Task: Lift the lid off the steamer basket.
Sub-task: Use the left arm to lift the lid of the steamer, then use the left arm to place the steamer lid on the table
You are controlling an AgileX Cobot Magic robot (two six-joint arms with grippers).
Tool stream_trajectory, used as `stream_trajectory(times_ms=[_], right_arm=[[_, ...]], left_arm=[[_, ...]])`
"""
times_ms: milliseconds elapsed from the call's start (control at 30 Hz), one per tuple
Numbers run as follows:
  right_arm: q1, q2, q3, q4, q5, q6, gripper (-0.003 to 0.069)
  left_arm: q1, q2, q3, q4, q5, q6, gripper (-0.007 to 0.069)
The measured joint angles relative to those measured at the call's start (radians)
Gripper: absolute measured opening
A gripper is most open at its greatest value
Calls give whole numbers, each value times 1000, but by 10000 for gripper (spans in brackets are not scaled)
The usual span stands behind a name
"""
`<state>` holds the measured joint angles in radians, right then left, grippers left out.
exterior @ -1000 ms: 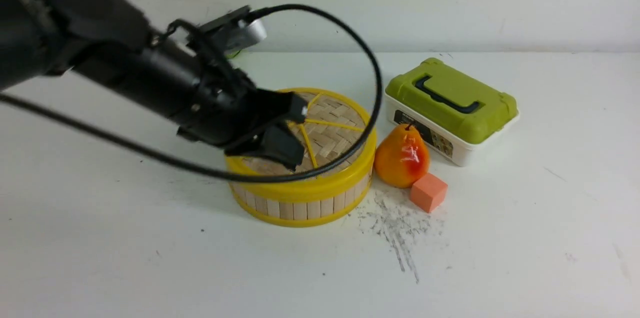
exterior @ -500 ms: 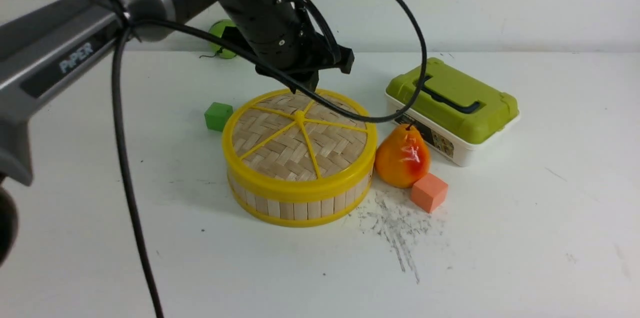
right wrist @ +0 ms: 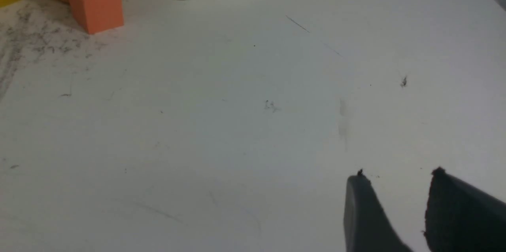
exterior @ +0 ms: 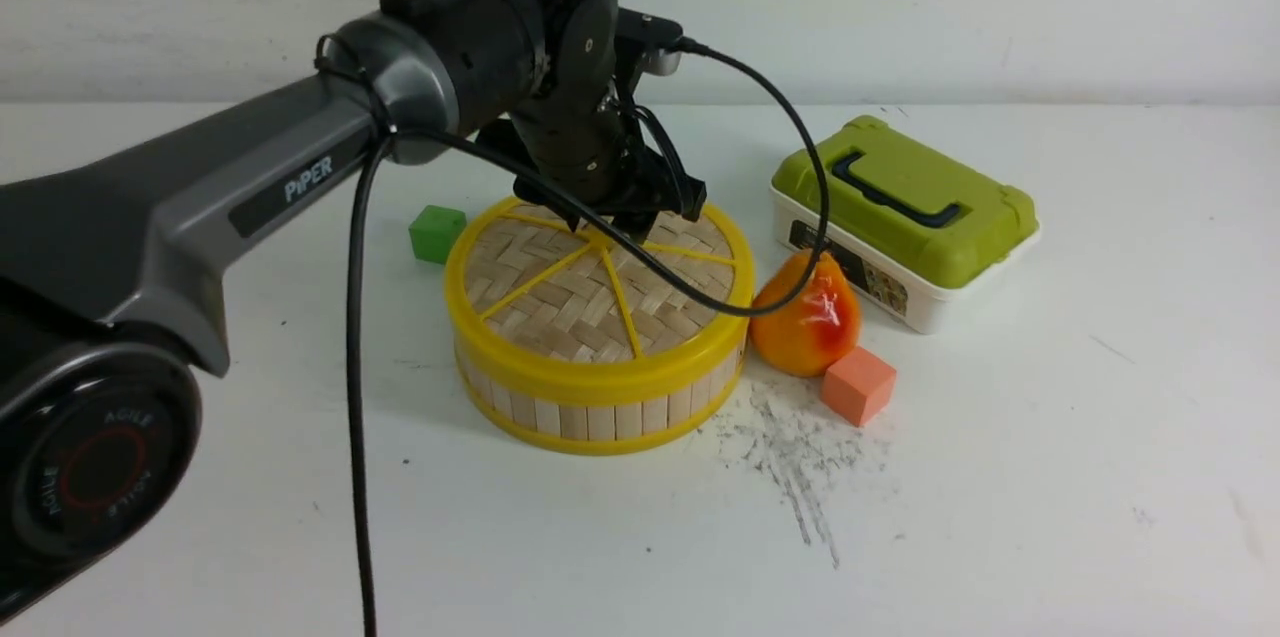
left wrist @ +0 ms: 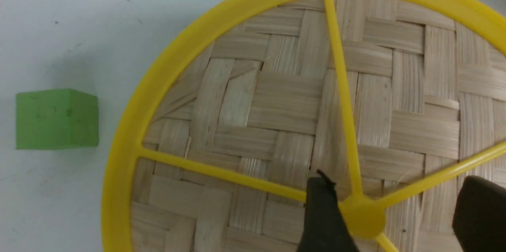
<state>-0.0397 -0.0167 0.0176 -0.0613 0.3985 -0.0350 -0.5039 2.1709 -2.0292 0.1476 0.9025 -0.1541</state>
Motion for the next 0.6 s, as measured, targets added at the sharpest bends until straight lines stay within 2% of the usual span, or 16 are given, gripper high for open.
stream_trajectory(times_ms=[100,267,300,500,600], right_arm=[[0,0,0,0,0,0,240],[0,0,0,0,0,0,240],[0,0,0,0,0,0,240],[0,0,0,0,0,0,240],[0,0,0,0,0,0,240]], left_arm=[[0,8,-1,17,-1,3,361],[-1,27,-7,37,18,3,126],[-1,27,-7,35,17,2,100],[-2,9,-29,30,35,-20,108],[-3,-83,-61,60,53,-23,108]])
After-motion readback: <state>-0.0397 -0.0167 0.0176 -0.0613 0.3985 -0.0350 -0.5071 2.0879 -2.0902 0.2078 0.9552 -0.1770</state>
